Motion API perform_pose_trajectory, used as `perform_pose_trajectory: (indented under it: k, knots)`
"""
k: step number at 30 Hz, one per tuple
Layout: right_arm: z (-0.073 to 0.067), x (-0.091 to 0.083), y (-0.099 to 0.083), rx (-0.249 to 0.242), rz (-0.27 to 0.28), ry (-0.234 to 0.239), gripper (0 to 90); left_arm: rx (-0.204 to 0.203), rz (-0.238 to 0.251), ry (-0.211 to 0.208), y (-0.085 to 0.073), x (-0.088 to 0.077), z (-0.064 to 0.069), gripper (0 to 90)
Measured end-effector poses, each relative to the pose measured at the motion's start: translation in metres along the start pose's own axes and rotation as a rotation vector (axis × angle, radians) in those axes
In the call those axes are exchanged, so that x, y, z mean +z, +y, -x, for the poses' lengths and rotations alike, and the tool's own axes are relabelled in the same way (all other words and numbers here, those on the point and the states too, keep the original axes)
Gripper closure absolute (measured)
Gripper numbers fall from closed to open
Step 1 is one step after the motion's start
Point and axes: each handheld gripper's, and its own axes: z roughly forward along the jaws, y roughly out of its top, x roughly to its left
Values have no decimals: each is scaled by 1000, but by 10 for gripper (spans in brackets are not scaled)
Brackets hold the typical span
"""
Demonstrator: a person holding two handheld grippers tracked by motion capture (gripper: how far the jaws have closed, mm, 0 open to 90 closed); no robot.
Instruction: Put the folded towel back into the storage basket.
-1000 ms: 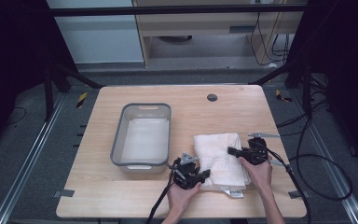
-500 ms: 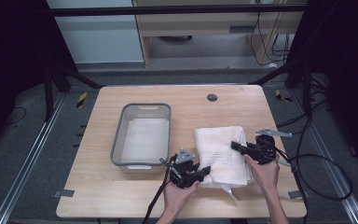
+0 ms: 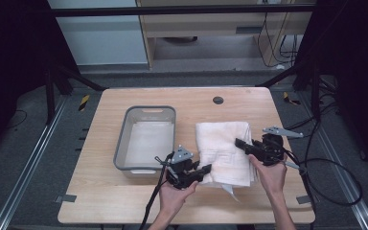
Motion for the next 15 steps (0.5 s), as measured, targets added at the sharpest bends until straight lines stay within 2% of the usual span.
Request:
perform_pose_trajectory:
  k: [5, 15]
  knots:
    - [-8, 2, 6, -10, 12, 3, 639, 22, 11, 23, 5, -11, -2, 672]
    - [-29, 16, 20, -36, 22, 23, 636, 30, 33, 60, 11, -32, -13, 671]
